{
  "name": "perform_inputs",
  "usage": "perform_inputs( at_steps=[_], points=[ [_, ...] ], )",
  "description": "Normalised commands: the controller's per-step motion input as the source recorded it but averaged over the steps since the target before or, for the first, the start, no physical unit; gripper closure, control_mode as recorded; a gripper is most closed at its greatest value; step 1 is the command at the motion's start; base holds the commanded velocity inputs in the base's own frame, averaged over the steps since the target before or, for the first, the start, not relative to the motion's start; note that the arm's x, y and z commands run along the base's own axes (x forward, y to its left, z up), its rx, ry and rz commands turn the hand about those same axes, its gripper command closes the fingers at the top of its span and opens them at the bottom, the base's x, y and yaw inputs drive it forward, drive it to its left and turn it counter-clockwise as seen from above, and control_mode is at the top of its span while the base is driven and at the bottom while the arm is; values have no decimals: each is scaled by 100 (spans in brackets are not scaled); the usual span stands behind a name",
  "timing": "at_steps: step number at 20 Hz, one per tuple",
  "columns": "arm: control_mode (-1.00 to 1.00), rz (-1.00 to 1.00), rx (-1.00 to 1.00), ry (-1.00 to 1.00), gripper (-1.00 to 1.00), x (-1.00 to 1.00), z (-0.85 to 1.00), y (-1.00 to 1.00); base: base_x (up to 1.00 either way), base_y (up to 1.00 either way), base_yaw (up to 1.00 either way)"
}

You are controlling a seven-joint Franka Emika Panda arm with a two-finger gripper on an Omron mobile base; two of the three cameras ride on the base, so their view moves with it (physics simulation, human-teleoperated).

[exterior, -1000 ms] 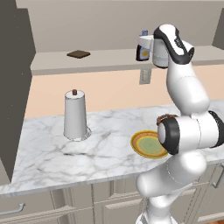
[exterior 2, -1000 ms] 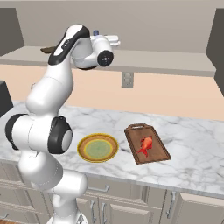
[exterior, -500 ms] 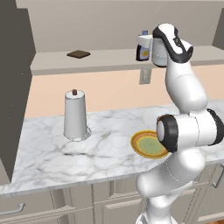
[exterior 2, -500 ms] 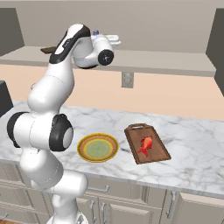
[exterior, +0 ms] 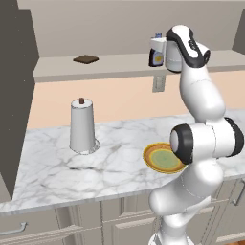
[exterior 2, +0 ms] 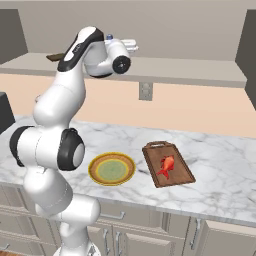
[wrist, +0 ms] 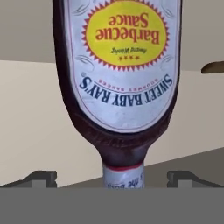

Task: Pick the fish from the plate and place it on the cutting board. Then pick the condiment bottle from the cabinet and place it next to the cutting board.

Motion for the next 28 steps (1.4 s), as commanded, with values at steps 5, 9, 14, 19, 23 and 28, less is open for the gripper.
perform_inputs(
  at_steps=[5, 9, 14, 19, 23, 28],
  points=[
    [-100, 0, 0, 0, -100, 8, 0, 0, 0, 0, 0],
    [-100, 0, 0, 0, -100, 8, 0, 0, 0, 0, 0],
    [-100, 0, 0, 0, -100, 8, 0, 0, 0, 0, 0],
    [-100, 0, 0, 0, -100, 8, -1, 0, 0, 0, 0],
    [-100, 0, 0, 0, -100, 9, -2, 0, 0, 0, 0],
    [-100, 0, 0, 0, -100, 9, -2, 0, 0, 0, 0]
  ],
)
